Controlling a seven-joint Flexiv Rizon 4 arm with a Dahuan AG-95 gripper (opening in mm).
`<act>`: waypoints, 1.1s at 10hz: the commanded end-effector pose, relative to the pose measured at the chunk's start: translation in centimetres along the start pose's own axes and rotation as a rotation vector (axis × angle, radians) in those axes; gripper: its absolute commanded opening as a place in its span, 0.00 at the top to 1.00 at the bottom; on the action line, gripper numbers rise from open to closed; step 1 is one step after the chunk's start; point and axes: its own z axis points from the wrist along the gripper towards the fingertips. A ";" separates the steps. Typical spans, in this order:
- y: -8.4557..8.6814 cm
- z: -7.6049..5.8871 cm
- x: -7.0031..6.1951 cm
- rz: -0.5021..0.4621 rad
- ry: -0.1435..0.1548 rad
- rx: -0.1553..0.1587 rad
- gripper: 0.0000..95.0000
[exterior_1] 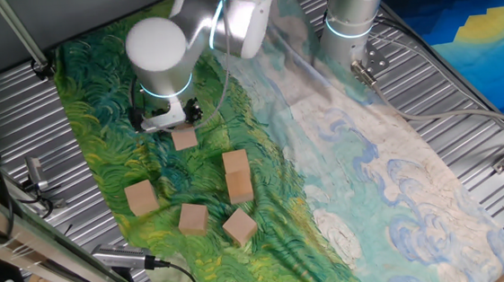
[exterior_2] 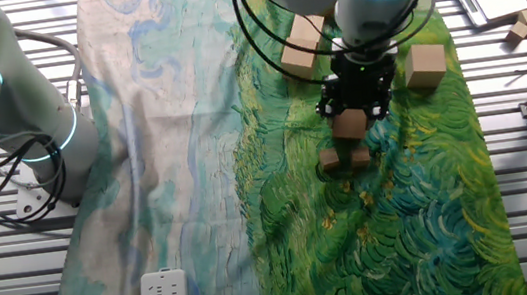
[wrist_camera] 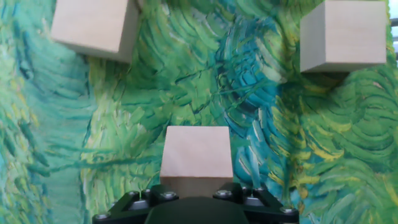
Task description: Stack the blocks into a pyramid shape
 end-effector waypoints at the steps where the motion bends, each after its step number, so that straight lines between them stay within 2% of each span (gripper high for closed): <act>1: 0.0 0.0 -0.5 0.007 -0.041 0.020 1.00; 3: 0.0 0.1 -1.4 -0.001 -0.027 0.015 1.00; 5: 0.1 0.1 -1.8 -0.026 0.026 0.006 1.00; 6: 0.1 0.1 -1.7 -0.046 0.083 0.001 1.00; 7: 0.1 0.0 -1.7 -0.067 0.142 0.006 1.00; 8: 0.1 0.0 -1.7 -0.080 0.178 0.011 1.00; 9: 0.1 0.0 -1.7 -0.101 0.240 0.025 1.00; 11: 0.1 0.0 -1.6 -0.121 0.265 0.045 1.00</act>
